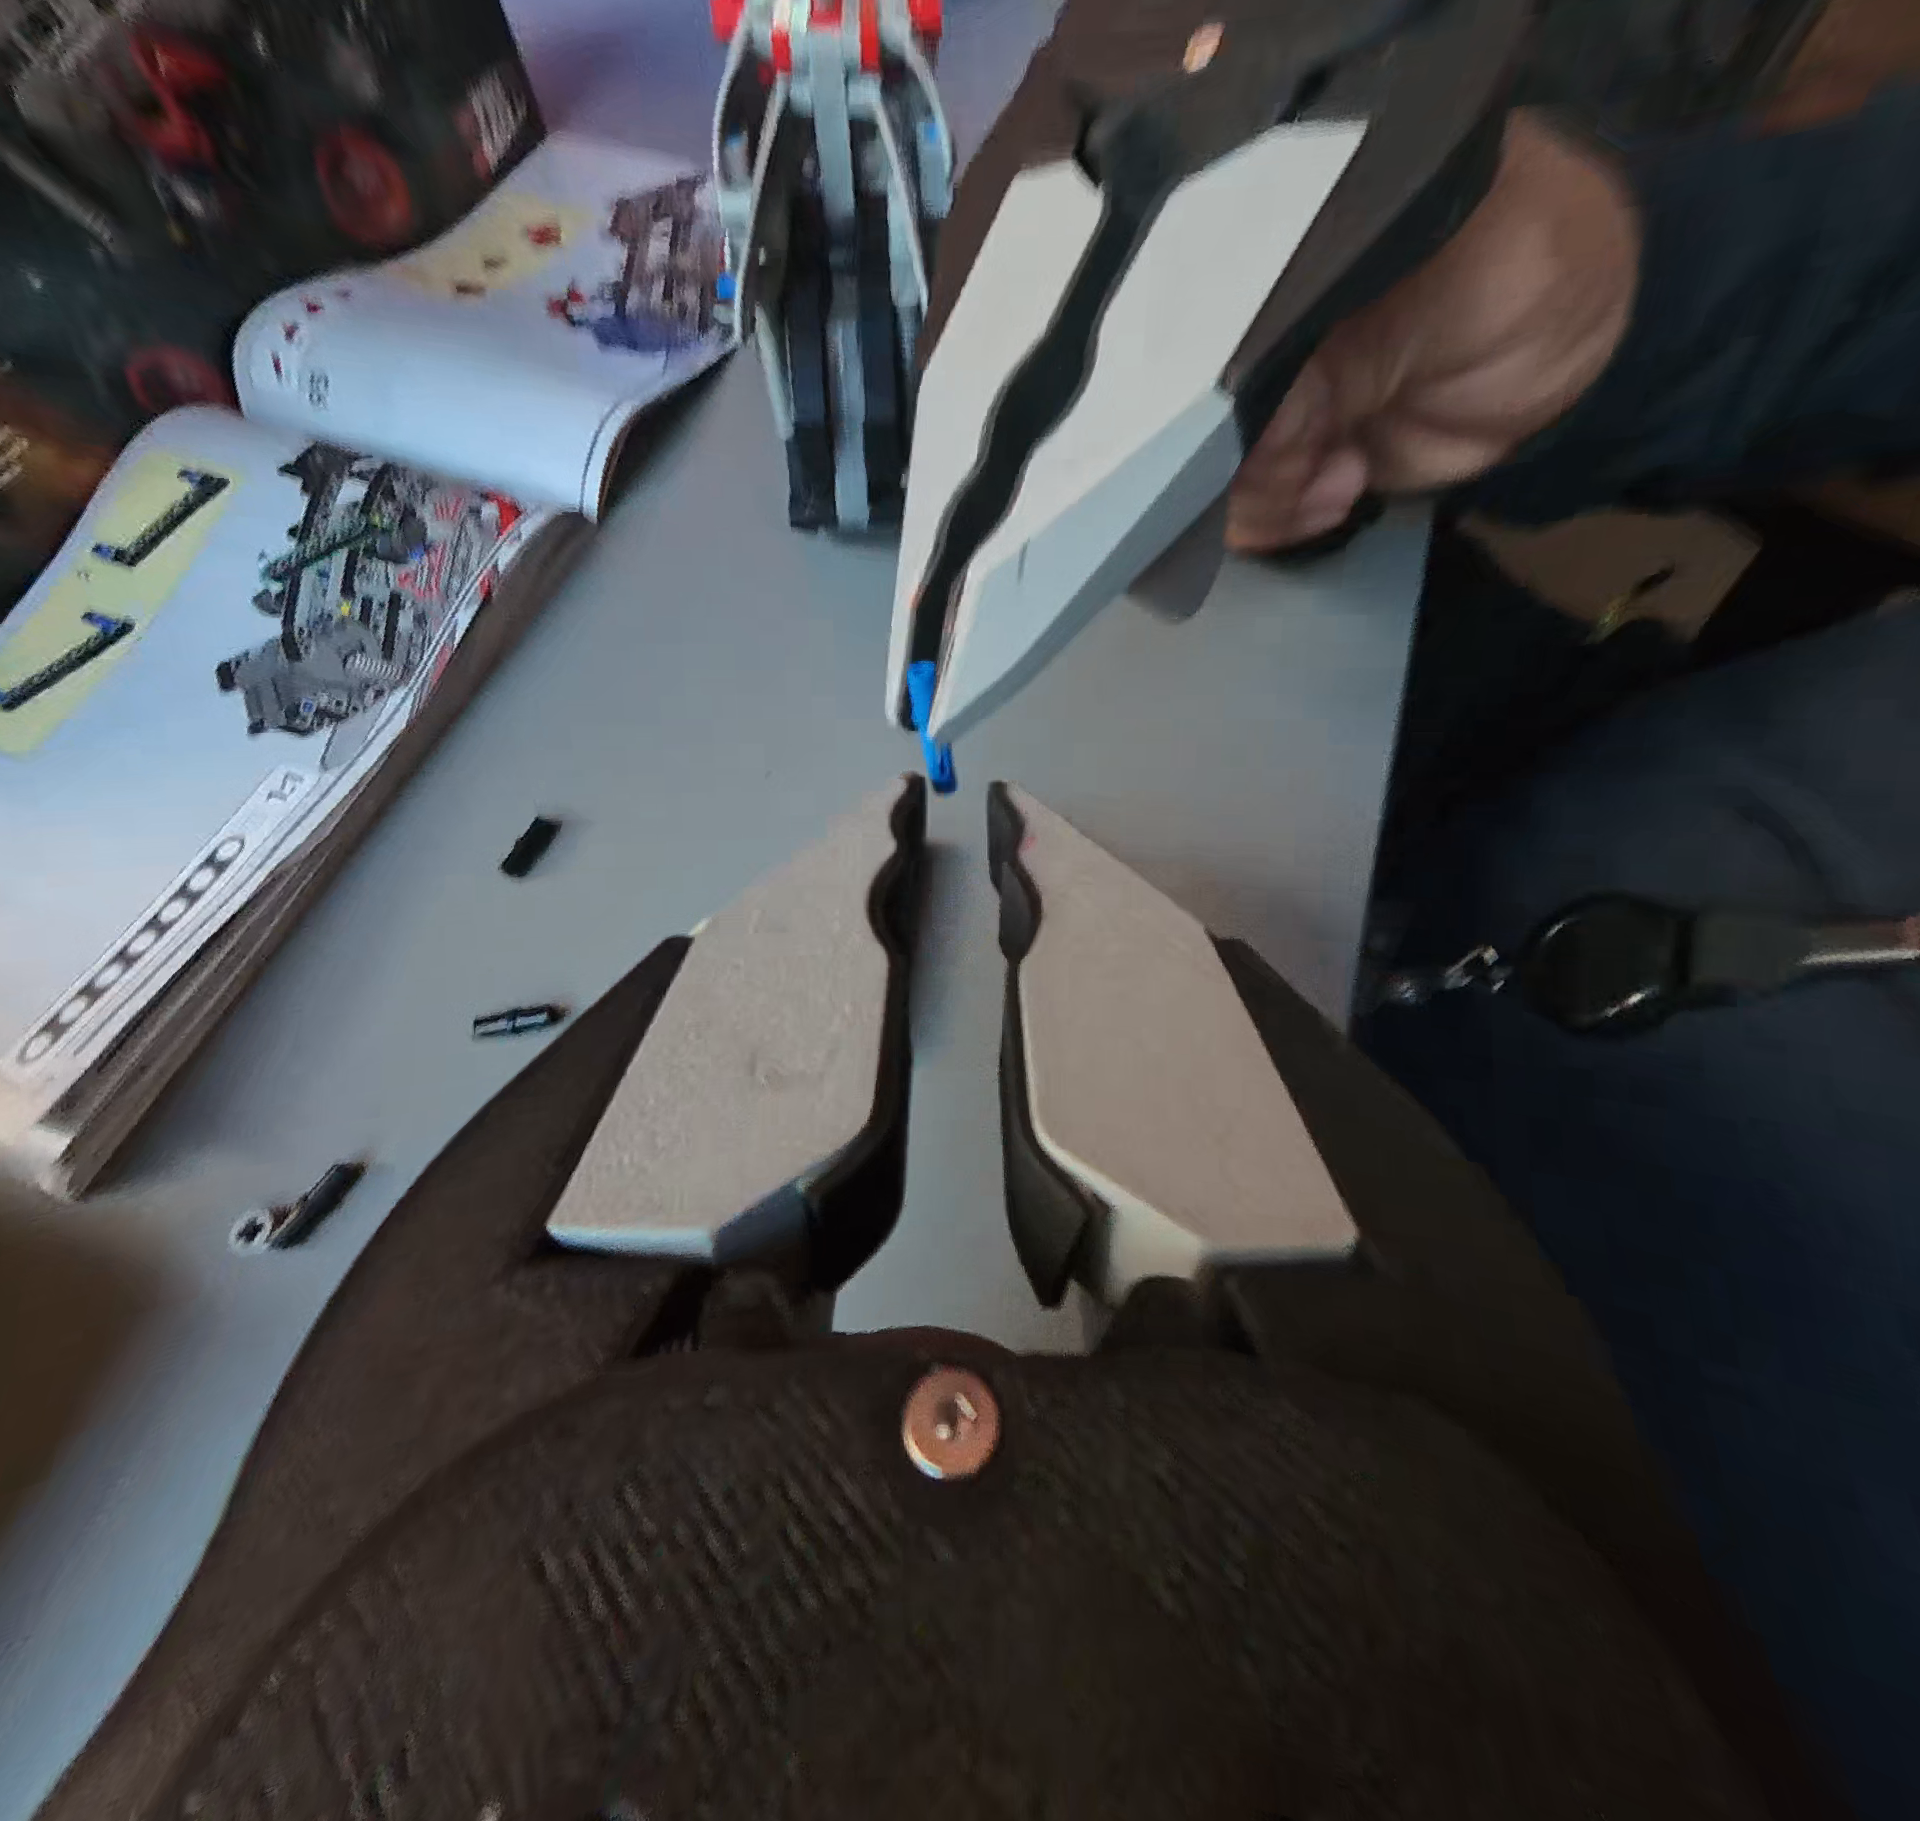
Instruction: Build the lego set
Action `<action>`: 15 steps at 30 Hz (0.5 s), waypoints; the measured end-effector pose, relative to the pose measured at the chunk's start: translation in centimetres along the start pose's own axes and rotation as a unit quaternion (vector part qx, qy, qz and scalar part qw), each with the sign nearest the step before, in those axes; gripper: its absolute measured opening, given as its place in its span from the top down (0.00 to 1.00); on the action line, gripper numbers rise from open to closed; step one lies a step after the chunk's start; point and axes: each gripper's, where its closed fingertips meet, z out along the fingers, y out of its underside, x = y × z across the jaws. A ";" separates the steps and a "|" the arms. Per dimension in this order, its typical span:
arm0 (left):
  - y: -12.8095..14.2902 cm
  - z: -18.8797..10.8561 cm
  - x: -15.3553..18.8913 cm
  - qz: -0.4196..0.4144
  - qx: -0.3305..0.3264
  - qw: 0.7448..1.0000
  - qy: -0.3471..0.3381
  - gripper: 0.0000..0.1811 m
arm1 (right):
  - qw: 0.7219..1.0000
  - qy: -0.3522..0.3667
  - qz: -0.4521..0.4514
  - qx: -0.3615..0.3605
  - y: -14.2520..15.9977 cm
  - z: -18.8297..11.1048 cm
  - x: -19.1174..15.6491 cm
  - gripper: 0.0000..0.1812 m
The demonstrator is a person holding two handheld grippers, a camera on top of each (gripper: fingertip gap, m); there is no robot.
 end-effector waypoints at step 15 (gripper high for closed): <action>0.4 0.3 2.1 0.026 -0.018 0.997 0.074 0.99 | 0.925 0.004 -0.301 -0.230 2.7 -1.2 -1.5 0.92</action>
